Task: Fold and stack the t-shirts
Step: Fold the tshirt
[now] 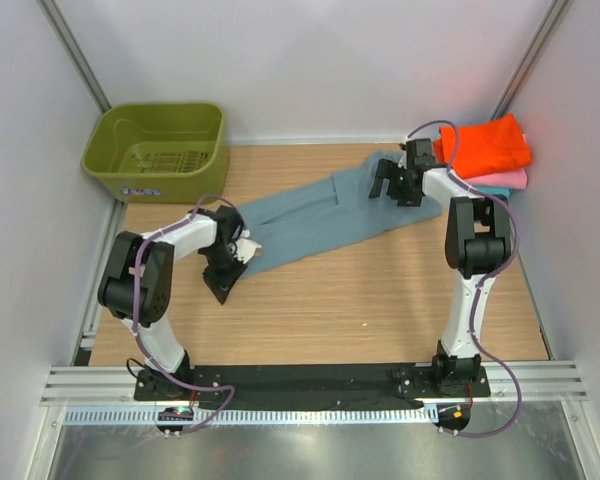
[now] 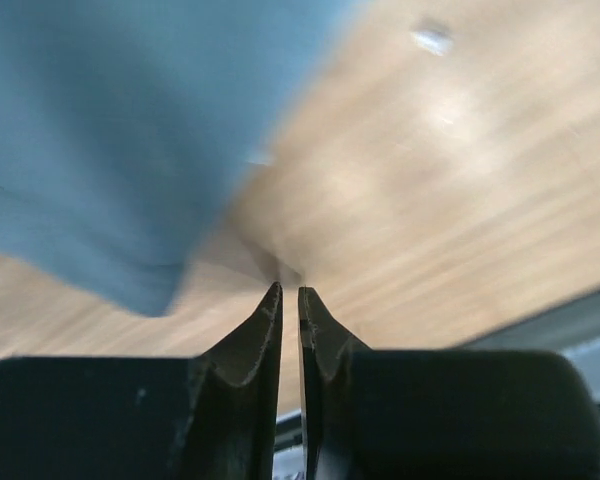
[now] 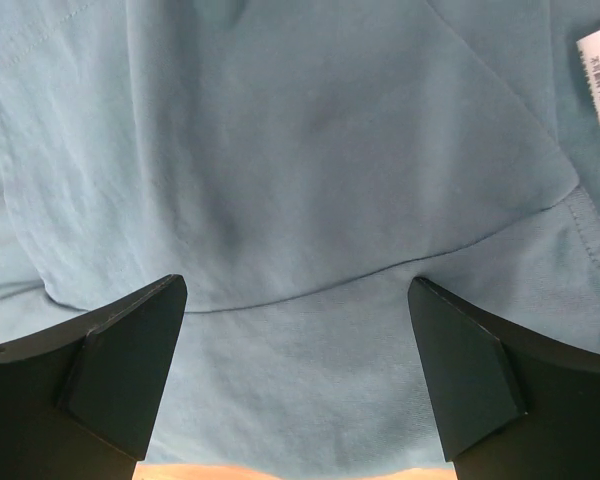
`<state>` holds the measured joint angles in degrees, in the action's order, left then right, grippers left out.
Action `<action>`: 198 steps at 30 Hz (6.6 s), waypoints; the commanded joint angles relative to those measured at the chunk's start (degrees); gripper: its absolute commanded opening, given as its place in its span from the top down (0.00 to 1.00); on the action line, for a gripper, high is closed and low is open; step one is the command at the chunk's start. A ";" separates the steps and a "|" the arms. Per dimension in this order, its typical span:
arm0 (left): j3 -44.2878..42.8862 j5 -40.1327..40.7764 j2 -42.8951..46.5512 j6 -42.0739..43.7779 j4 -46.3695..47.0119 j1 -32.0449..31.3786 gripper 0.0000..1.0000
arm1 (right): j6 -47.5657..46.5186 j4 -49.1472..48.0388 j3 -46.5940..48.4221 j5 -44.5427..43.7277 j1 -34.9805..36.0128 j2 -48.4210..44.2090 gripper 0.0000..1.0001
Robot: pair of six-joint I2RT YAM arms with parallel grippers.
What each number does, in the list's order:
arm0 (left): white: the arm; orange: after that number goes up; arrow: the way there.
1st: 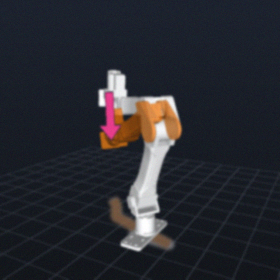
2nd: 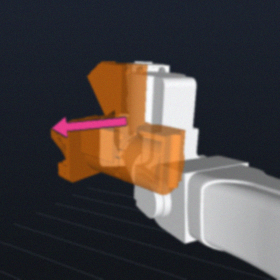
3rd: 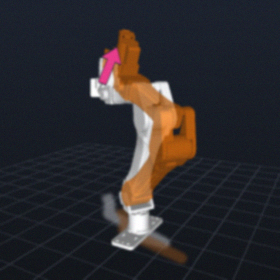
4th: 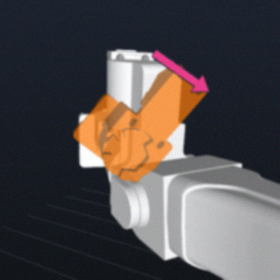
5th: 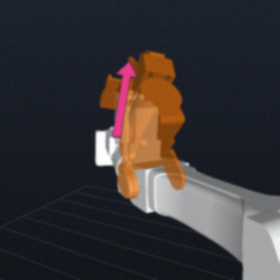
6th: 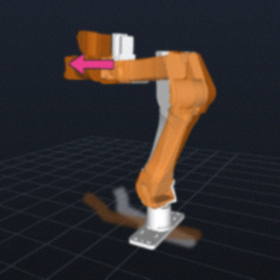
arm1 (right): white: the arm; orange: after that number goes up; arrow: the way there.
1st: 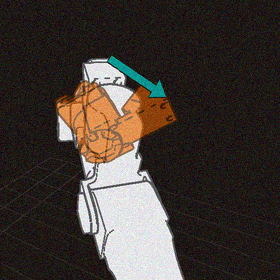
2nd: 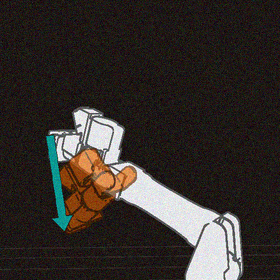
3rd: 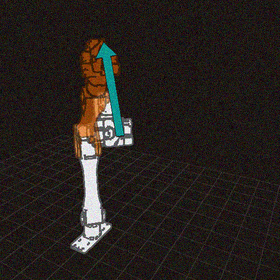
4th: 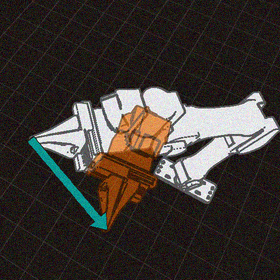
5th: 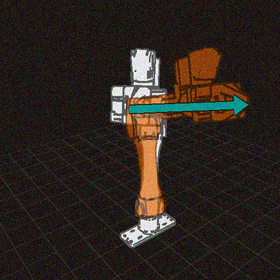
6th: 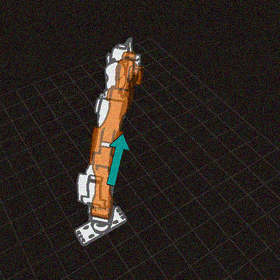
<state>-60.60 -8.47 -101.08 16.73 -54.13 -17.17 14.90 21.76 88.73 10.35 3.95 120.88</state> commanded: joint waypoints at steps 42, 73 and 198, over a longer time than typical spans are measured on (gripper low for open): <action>-13.23 5.40 -6.41 10.78 -1.94 -7.18 0.01 | -7.07 -0.05 17.09 -2.26 5.02 10.25 0.00; -14.80 -9.90 -12.64 2.26 -8.27 -34.94 0.28 | -4.96 -1.63 33.69 2.57 6.68 23.34 0.00; 20.34 -24.14 10.46 -62.44 25.04 -11.31 0.86 | 41.00 -6.38 -60.16 27.18 24.97 -34.74 0.63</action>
<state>-39.18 -31.48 -90.30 -46.15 -31.38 -28.08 54.37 15.68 29.36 38.65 28.47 85.14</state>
